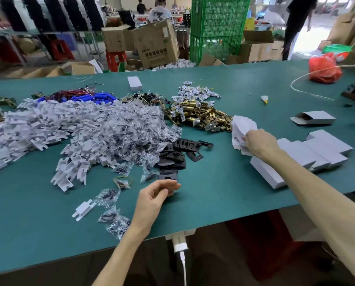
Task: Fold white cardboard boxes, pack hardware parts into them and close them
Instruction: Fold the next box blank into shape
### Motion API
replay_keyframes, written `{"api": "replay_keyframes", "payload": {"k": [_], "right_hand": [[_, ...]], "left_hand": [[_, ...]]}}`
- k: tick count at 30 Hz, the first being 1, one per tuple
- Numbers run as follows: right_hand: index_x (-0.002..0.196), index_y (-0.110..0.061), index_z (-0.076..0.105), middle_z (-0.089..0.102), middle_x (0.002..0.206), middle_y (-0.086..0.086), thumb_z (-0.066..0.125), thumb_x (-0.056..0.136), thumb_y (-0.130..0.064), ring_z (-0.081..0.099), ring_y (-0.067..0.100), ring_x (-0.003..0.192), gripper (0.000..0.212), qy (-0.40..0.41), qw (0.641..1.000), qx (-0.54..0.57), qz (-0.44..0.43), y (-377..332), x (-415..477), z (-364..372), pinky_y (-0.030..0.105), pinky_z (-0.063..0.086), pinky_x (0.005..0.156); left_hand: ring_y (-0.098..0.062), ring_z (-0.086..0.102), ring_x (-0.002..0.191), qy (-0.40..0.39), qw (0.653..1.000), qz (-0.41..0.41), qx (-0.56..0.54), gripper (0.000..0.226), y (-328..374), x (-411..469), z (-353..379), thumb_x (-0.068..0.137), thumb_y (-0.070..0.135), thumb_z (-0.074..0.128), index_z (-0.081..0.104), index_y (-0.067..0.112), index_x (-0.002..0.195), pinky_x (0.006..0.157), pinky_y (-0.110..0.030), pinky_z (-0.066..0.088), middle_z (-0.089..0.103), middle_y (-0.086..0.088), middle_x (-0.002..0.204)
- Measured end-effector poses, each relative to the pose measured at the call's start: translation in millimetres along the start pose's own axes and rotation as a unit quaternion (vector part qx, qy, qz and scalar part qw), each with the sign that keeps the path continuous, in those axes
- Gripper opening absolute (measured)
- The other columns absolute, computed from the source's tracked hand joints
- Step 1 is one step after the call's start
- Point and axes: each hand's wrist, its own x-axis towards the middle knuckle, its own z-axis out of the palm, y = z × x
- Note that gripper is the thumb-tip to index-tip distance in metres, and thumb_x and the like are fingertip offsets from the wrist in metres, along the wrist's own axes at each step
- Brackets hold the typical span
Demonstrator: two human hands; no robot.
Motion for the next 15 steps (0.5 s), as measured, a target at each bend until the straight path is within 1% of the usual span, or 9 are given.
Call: {"api": "replay_keyframes", "payload": {"k": [3, 5, 7, 9, 11, 12, 13, 14, 15], "right_hand": [[0.083, -0.006, 0.052, 0.054, 0.088, 0.013, 0.042, 0.101, -0.016, 0.055, 0.036, 0.081, 0.023, -0.016, 1.0, 0.023, 0.011, -2.6, -5.9, -6.0, 0.034, 0.04, 0.067], [0.072, -0.008, 0.048, 0.051, 0.079, 0.01, 0.048, 0.095, -0.013, 0.053, 0.032, 0.074, 0.023, -0.046, 0.997, 0.049, 0.022, -4.5, -7.8, -6.7, 0.032, 0.038, 0.063], [0.067, -0.01, 0.045, 0.053, 0.077, 0.01, 0.054, 0.088, -0.009, 0.051, 0.029, 0.068, 0.023, -0.063, 0.996, 0.052, 0.023, -7.9, -10.0, -6.5, 0.03, 0.039, 0.061], [0.067, -0.008, 0.045, 0.056, 0.079, 0.011, 0.055, 0.086, -0.004, 0.05, 0.028, 0.067, 0.022, -0.058, 0.997, 0.037, 0.022, -12.0, -11.7, -6.0, 0.032, 0.043, 0.065], [0.068, -0.006, 0.044, 0.057, 0.079, 0.014, 0.052, 0.087, 0.002, 0.047, 0.026, 0.061, 0.023, -0.006, 1.0, 0.015, 0.025, -14.8, -10.6, -6.7, 0.035, 0.04, 0.065], [0.071, -0.003, 0.047, 0.059, 0.08, 0.016, 0.048, 0.091, 0.003, 0.048, 0.027, 0.061, 0.02, 0.049, 0.998, 0.015, 0.032, -15.3, -8.7, -8.3, 0.037, 0.039, 0.065], [0.078, 0.0, 0.052, 0.06, 0.08, 0.018, 0.044, 0.096, 0.0, 0.05, 0.031, 0.064, 0.019, 0.113, 0.992, 0.036, 0.041, -14.6, -6.8, -11.5, 0.038, 0.038, 0.065], [0.084, 0.0, 0.055, 0.058, 0.077, 0.018, 0.042, 0.101, -0.005, 0.051, 0.035, 0.068, 0.022, 0.174, 0.98, 0.083, 0.05, -14.1, -6.7, -15.9, 0.039, 0.037, 0.065], [0.085, -0.002, 0.057, 0.054, 0.074, 0.016, 0.04, 0.105, -0.012, 0.049, 0.036, 0.07, 0.027, 0.221, 0.963, 0.144, 0.053, -14.2, -9.1, -22.2, 0.039, 0.035, 0.066]], "left_hand": [[-0.02, 0.074, 0.109, -0.006, 1.0, 0.001, 0.004, 0.032, 0.7, -0.1, -0.2, 0.102, -0.011, 0.051, 0.075, 0.007, 0.113, 0.097, -0.029, 0.057, 0.08, -0.005, 0.108], [-0.021, 0.074, 0.108, -0.002, 1.0, 0.002, 0.002, 0.032, 1.5, -0.6, -0.7, 0.102, -0.011, 0.051, 0.075, 0.007, 0.112, 0.096, -0.03, 0.057, 0.08, -0.005, 0.107], [-0.021, 0.074, 0.108, 0.003, 1.0, 0.001, 0.001, 0.033, 1.9, -1.5, -1.5, 0.101, -0.011, 0.05, 0.075, 0.007, 0.112, 0.096, -0.031, 0.058, 0.08, -0.006, 0.107], [-0.022, 0.074, 0.108, 0.008, 1.0, -0.001, -0.003, 0.033, 2.2, -1.7, -1.9, 0.101, -0.012, 0.05, 0.075, 0.007, 0.112, 0.096, -0.031, 0.058, 0.08, -0.006, 0.107], [-0.022, 0.074, 0.108, 0.011, 1.0, -0.002, -0.007, 0.033, 1.8, -1.5, -1.8, 0.101, -0.012, 0.049, 0.075, 0.006, 0.112, 0.095, -0.031, 0.058, 0.08, -0.007, 0.107], [-0.023, 0.074, 0.108, 0.013, 1.0, -0.002, -0.009, 0.033, 1.3, -1.3, -1.4, 0.101, -0.012, 0.049, 0.075, 0.005, 0.112, 0.095, -0.031, 0.058, 0.08, -0.007, 0.107], [-0.023, 0.074, 0.108, 0.013, 1.0, -0.002, -0.011, 0.033, 0.8, -1.2, -1.4, 0.101, -0.012, 0.049, 0.075, 0.005, 0.112, 0.095, -0.031, 0.058, 0.08, -0.008, 0.106], [-0.023, 0.074, 0.108, 0.012, 1.0, -0.003, -0.013, 0.033, 0.2, -0.9, -1.2, 0.101, -0.012, 0.049, 0.075, 0.005, 0.112, 0.094, -0.031, 0.058, 0.079, -0.008, 0.107], [-0.024, 0.074, 0.108, 0.013, 1.0, -0.003, -0.015, 0.032, -0.3, -0.6, -1.0, 0.102, -0.011, 0.05, 0.075, 0.006, 0.112, 0.094, -0.031, 0.059, 0.079, -0.008, 0.107]]}}
